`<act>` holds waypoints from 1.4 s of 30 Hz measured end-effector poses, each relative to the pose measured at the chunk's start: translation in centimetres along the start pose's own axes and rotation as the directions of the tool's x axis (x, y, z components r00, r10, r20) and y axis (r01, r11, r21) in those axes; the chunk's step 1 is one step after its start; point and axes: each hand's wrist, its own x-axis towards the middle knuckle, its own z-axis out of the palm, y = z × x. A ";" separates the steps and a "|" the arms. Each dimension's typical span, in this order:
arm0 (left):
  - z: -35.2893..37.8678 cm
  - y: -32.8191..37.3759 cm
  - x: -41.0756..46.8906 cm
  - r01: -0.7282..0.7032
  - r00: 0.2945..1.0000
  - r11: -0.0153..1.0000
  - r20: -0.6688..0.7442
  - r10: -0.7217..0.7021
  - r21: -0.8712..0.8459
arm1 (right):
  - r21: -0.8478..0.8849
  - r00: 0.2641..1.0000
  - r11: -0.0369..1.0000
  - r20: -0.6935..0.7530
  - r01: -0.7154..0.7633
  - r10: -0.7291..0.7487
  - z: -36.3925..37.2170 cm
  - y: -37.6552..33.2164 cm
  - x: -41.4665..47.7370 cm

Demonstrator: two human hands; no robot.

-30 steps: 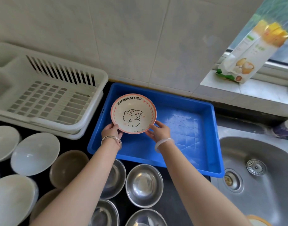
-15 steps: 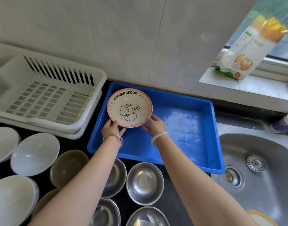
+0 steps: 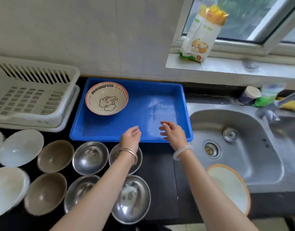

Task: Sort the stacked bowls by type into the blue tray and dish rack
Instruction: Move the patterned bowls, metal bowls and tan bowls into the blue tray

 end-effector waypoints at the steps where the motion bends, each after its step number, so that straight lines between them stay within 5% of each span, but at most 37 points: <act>1: 1.3 -0.5 -1.6 -0.017 0.998 0.998 0.068 0.012 0.067 | -0.050 0.999 0.999 -0.040 -0.003 0.001 -1.8 1.1 -1.3; 7: 8.4 -4.6 -9.2 -0.189 0.910 0.878 0.415 -0.011 0.439 | -0.373 0.956 0.923 -0.293 -0.095 -0.020 -12.2 8.0 -9.0; 12: 12.4 -8.0 -12.6 -0.102 0.855 0.865 0.488 -0.176 0.491 | -0.431 0.921 0.857 -0.372 -0.281 0.115 -17.1 13.1 -12.8; 20: 13.8 -9.7 -13.6 0.225 0.826 0.925 0.444 -0.348 0.305 | -0.143 0.841 0.915 -0.466 -0.377 0.273 -18.3 16.4 -14.9; 31: 8.9 -1.4 -9.3 0.090 0.916 0.981 0.372 -0.148 0.169 | -0.029 0.886 0.994 -0.456 -0.110 0.084 -16.3 8.7 -10.7; 37: 2.3 4.2 -5.4 0.049 0.977 0.998 0.207 -0.053 0.026 | 0.128 0.955 0.992 -0.294 -0.010 0.048 -10.2 1.8 -5.1; 42: -3.5 7.2 -1.7 0.011 0.999 0.994 0.041 -0.006 -0.113 | 0.052 0.980 0.993 -0.179 0.102 -0.091 -3.6 -4.5 -0.2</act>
